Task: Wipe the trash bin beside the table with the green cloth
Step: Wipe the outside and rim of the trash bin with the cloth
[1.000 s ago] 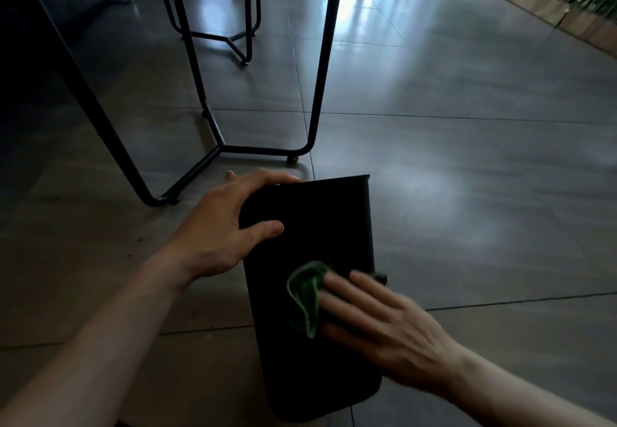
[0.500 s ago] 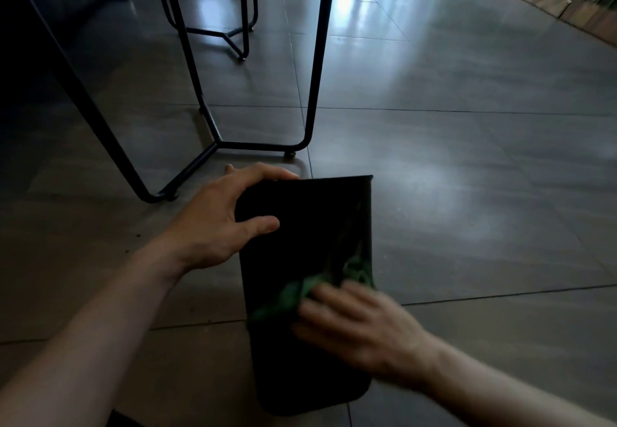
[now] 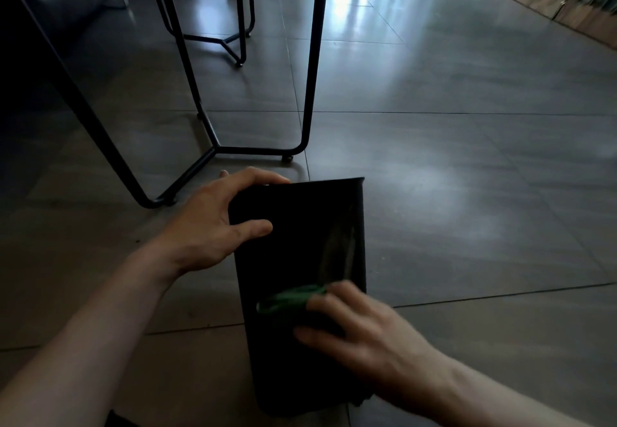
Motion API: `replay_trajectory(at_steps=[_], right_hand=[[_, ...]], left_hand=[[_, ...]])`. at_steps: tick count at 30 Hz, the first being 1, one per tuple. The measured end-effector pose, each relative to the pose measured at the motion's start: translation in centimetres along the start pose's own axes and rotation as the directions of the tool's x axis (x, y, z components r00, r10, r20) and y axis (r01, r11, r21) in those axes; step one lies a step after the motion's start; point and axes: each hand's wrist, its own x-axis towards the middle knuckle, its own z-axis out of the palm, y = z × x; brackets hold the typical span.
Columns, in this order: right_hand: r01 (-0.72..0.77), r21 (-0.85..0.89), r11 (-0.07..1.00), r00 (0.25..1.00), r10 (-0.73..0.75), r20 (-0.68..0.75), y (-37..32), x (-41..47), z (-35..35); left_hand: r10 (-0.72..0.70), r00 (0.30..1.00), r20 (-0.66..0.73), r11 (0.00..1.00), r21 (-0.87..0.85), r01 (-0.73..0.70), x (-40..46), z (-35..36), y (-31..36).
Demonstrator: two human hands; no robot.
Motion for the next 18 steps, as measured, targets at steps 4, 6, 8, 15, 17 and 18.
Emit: replay_trajectory(at_steps=[4,6,8,15,17,18], right_hand=[[-0.240,0.315,0.918,0.970,0.210,0.124,2.2,3.2,-5.8],[-0.357,0.329,0.874,0.917,0.395,-0.057,4.0,4.4,-7.4],[-0.508,0.298,0.808,0.745,0.586,-0.320,5.8,5.4,-8.1],[-0.493,0.236,0.837,0.661,0.537,-0.524,4.8,5.4,-1.9],[-0.489,0.139,0.861,0.731,0.492,-0.473,5.1,4.4,-0.4],[-0.484,0.127,0.866,0.743,0.483,-0.463,5.4,4.1,-0.1]], left_hand=[[0.001,1.000,0.006,1.000,-0.007,-0.001,-0.1,-0.1,0.0],[0.016,0.999,0.034,1.000,0.010,-0.017,0.0,0.0,0.1],[0.021,0.999,0.042,1.000,0.009,-0.022,0.1,0.1,0.1],[0.013,0.999,0.032,0.999,-0.030,-0.012,0.1,-0.1,-0.6],[0.015,1.000,0.023,1.000,-0.022,-0.015,0.2,-0.1,-1.0],[0.017,1.000,0.018,1.000,-0.014,-0.017,0.3,-0.1,-1.2]])
